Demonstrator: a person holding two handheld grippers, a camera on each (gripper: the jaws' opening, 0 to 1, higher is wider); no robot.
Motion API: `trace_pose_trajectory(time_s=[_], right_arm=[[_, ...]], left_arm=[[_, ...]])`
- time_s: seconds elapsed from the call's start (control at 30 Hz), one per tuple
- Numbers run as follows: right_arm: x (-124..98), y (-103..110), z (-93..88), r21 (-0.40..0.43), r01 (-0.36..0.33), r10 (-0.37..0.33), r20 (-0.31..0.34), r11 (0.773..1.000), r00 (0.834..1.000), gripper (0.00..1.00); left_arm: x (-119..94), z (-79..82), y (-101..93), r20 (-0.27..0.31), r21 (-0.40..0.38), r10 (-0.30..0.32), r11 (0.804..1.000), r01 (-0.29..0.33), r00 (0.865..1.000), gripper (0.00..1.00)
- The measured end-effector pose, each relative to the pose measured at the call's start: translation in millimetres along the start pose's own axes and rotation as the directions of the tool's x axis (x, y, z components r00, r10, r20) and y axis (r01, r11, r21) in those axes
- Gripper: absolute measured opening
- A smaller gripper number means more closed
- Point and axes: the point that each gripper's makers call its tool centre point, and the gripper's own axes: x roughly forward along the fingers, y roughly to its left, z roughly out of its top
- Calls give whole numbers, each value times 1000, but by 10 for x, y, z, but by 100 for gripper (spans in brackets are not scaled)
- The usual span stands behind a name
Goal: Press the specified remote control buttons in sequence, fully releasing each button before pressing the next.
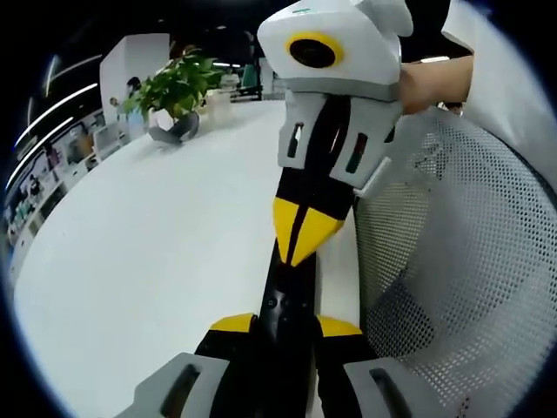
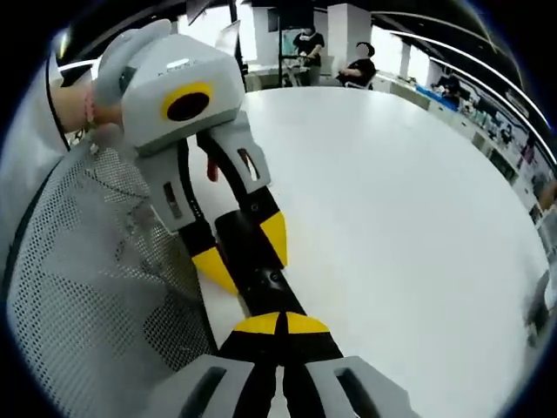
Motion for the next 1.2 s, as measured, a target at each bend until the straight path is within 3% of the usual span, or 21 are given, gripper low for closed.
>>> trace_pose_trajectory(time_s=[0.27,0.43,0.57,0.67,0.77,0.87,1.0,1.13,1.2], right_arm=[[39,15,16,-117,4,-9,-40,993,999,0],[65,20,11,-302,-13,-27,-130,953,991,0],[87,30,14,-383,-18,-66,-205,923,977,0],[95,21,18,-365,-11,-69,-206,931,976,0],[88,13,22,-300,9,-58,-155,954,986,0],[72,8,19,-278,14,-43,-97,960,994,0],[58,-8,29,-175,-1,-5,-33,985,999,0],[49,-1,54,-287,16,-32,-52,958,998,0],[47,56,116,-286,1,-12,-37,958,999,0]], left_arm=[[-3,-5,-3,23,-9,11,1000,-10,1000,25],[0,-3,-4,20,-5,10,1000,-10,1000,25],[1,-4,-3,17,5,5,1000,-5,1000,25],[-2,-3,-2,26,3,4,1000,-4,1000,25],[-4,-6,-2,32,2,4,1000,-4,999,25],[-5,-6,-4,37,-1,5,1000,-5,999,25],[-6,-6,-5,37,-1,4,1000,-4,999,25],[-8,-4,-8,38,-8,7,1000,-7,999,25],[-8,-3,-8,37,-9,8,1000,-7,999,25]])
